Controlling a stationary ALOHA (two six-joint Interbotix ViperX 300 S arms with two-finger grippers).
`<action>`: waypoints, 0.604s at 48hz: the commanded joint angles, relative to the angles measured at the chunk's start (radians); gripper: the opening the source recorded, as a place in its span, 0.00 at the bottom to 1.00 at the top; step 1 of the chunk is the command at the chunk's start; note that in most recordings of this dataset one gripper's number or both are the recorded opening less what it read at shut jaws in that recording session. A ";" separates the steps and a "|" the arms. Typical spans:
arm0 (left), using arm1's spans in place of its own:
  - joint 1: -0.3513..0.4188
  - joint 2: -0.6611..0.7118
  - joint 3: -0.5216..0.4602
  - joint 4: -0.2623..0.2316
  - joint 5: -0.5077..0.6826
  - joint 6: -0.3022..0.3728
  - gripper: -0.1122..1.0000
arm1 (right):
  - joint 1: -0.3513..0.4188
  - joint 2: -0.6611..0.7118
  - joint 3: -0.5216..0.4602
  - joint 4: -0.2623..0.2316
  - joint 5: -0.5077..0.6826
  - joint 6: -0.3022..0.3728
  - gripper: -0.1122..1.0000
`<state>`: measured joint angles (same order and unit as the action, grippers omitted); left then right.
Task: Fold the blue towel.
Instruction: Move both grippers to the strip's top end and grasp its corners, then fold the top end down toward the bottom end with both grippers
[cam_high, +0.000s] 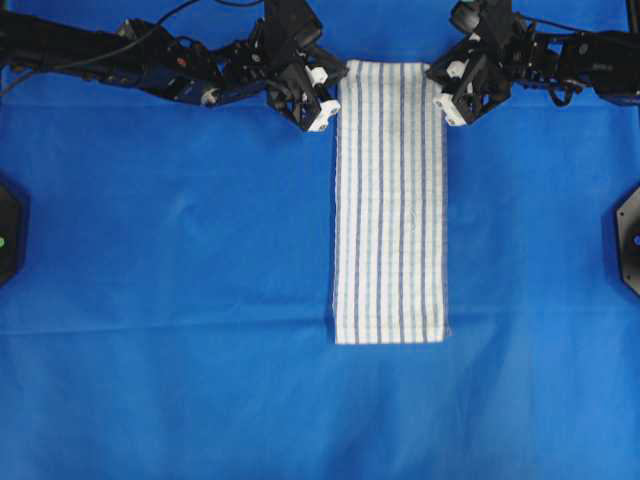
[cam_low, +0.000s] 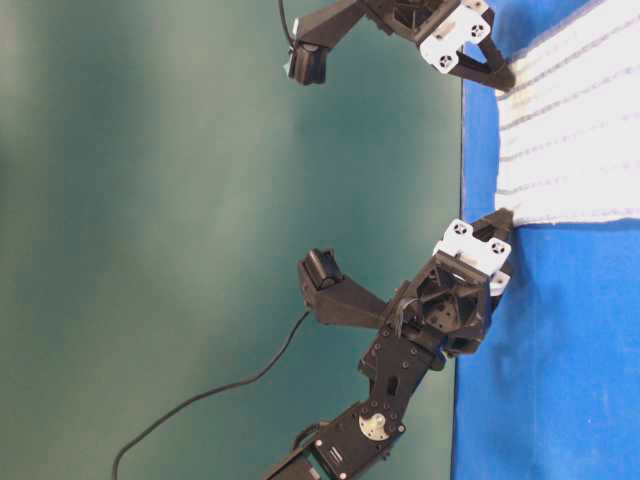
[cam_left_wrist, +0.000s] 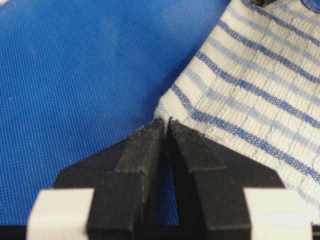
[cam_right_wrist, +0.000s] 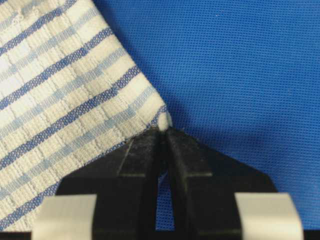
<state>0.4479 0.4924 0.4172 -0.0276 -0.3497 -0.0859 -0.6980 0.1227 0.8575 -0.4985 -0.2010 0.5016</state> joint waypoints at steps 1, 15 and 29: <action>-0.006 -0.012 -0.014 0.000 -0.002 0.002 0.12 | 0.003 -0.012 -0.002 0.002 -0.005 0.000 0.15; -0.003 -0.054 -0.015 0.000 0.005 0.006 0.12 | 0.002 -0.040 -0.002 0.005 -0.002 0.003 0.15; 0.038 -0.101 -0.052 0.003 0.023 0.012 0.12 | -0.031 -0.115 -0.009 0.005 0.003 0.003 0.15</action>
<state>0.4725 0.4326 0.3973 -0.0261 -0.3329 -0.0782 -0.7179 0.0460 0.8621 -0.4955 -0.1963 0.5031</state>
